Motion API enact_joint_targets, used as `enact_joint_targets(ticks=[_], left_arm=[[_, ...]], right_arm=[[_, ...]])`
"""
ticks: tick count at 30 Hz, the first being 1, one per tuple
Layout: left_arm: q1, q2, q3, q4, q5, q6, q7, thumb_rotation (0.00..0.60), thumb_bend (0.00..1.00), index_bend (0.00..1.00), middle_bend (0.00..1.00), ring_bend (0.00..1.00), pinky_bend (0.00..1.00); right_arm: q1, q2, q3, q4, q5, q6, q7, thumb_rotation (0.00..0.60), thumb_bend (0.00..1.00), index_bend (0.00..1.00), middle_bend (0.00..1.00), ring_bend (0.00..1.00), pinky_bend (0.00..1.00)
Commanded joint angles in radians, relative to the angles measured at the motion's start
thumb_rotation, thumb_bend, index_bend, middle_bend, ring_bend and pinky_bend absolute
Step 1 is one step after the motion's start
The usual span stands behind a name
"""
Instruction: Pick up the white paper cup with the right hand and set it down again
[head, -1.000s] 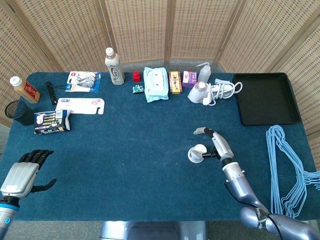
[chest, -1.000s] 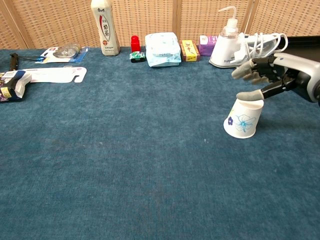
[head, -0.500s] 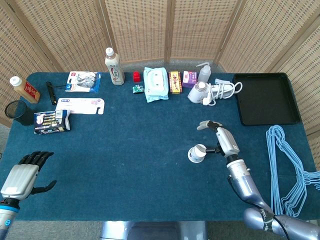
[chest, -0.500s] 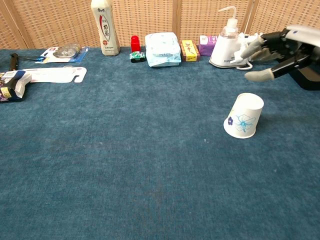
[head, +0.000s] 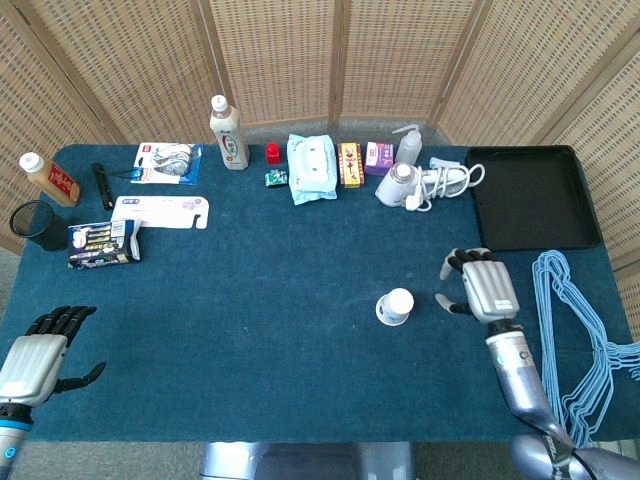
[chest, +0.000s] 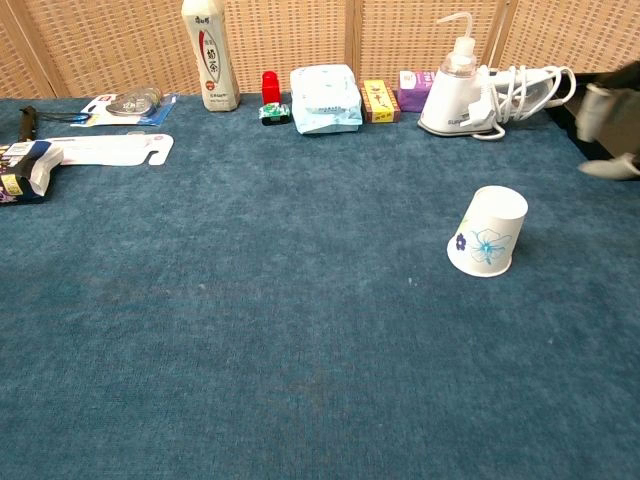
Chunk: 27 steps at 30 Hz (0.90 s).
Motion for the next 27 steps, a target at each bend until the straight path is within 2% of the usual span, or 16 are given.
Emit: enact_joint_targets(ticks=[1, 6, 13, 27], left_arm=[[0.008, -0.009, 0.003, 0.008, 0.01, 0.011, -0.009, 0.335, 0.25, 0.12, 0.17, 0.12, 0.16], [0.03, -0.021, 0.012, 0.029, 0.04, 0.045, -0.04, 0.335, 0.25, 0.12, 0.17, 0.12, 0.16], [0.054, -0.027, 0.021, 0.047, 0.064, 0.073, -0.055, 0.33, 0.25, 0.12, 0.18, 0.12, 0.16], [0.044, -0.028, 0.012, 0.027, 0.093, 0.065, -0.042, 0.335, 0.25, 0.12, 0.18, 0.12, 0.16]], right_arm=[[-0.047, 0.034, -0.052, -0.028, -0.037, 0.081, -0.106, 0.564, 0.27, 0.52, 0.39, 0.36, 0.24], [-0.105, 0.049, -0.091, -0.052, -0.065, 0.158, -0.161, 0.564, 0.27, 0.52, 0.39, 0.36, 0.24], [-0.169, 0.075, -0.122, -0.097, -0.09, 0.218, -0.157, 0.564, 0.27, 0.53, 0.39, 0.35, 0.23], [-0.213, 0.105, -0.11, -0.122, -0.106, 0.239, -0.113, 0.568, 0.27, 0.53, 0.39, 0.35, 0.23]])
